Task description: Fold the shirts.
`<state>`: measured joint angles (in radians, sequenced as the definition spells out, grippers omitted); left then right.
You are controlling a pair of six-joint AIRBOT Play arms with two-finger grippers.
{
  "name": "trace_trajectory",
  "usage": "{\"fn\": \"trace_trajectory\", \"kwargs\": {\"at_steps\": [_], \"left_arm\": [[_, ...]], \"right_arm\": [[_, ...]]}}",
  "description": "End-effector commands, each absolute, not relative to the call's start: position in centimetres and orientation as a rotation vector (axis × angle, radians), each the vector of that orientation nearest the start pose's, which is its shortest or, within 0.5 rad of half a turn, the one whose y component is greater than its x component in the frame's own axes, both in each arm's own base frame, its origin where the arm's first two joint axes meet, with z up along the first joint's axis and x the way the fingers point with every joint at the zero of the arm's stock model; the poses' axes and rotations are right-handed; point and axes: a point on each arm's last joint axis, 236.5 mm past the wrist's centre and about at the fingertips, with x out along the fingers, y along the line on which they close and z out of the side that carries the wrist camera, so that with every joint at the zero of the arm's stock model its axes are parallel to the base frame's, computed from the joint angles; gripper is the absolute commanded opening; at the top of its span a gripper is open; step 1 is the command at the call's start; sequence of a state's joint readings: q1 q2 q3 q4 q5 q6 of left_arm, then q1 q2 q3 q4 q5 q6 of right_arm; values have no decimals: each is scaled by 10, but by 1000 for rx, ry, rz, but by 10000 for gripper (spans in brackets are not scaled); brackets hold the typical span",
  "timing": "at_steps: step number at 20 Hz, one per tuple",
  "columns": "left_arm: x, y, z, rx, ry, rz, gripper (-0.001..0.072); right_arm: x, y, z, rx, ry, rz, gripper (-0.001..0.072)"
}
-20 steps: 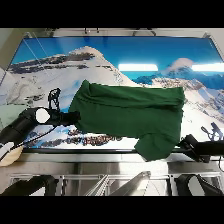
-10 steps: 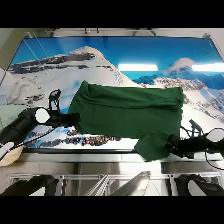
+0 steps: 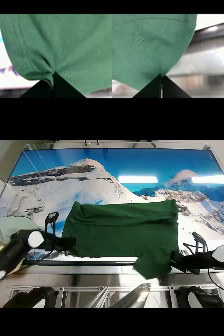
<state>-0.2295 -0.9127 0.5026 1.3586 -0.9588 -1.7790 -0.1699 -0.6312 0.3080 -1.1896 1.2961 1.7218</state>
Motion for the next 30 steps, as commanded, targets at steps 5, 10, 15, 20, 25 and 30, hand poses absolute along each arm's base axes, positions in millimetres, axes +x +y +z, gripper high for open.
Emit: {"fn": "trace_trajectory", "kwargs": {"at_steps": [5,10,15,20,25,30], "left_arm": [[197,-89,-53,-231,1335,-142,14],[251,-98,-45,-218,1330,-142,15],[340,-63,-37,-315,1256,-26,15],[398,-76,-41,-266,1241,-69,15],[436,-95,-63,-244,1279,-94,16],[447,-92,-74,-245,1362,-86,259]], "right_arm": [[148,55,-39,582,1478,-40,21],[224,40,1,549,1326,-26,21],[310,23,26,516,1220,-14,21],[376,9,21,522,1189,-29,21],[411,14,-5,552,1184,-18,21],[430,16,-20,553,1148,-25,22]]}}
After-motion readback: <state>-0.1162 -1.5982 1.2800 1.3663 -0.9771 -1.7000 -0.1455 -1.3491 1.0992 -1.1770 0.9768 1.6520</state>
